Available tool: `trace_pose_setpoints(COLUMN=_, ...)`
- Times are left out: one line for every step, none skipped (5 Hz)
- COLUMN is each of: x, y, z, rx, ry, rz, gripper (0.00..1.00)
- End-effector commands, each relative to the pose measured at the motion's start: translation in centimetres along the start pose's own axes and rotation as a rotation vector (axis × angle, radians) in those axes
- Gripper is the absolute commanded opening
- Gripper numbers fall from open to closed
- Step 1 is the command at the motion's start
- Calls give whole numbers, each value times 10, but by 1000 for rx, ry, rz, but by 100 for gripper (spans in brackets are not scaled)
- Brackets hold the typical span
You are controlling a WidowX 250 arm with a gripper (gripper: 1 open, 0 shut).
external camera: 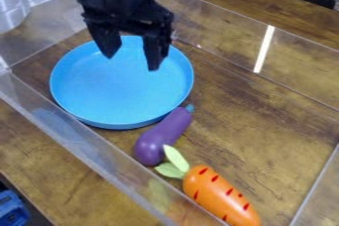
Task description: Remove the purple eggplant from the blue tray and put it on the table
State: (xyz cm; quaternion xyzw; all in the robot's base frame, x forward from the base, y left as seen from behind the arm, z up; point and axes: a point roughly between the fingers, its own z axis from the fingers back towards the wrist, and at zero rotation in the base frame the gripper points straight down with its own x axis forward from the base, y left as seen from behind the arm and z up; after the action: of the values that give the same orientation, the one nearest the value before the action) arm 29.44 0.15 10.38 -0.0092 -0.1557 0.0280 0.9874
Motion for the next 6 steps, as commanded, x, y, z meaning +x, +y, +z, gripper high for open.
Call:
trace_pose_setpoints(x=8, y=-8, z=16, rx=2, ry=-50, rz=-37, gripper=100)
trace_pose_setpoints(x=12, y=-15, z=4, rx=5, ry=-48, rz=-32, gripper=100)
trace_pose_setpoints(x=18, y=-20, z=-7, rx=6, ry=-49, rz=-20, gripper=100)
trace_pose_setpoints(x=21, y=-15, z=-13, rx=11, ry=-50, rz=0, gripper=100)
trace_pose_setpoints(x=20, y=-2, z=-13, rx=26, ry=-50, rz=16, gripper=100)
trace_pose_setpoints(x=29, y=2, z=-13, rx=52, ry=-50, rz=86, gripper=100)
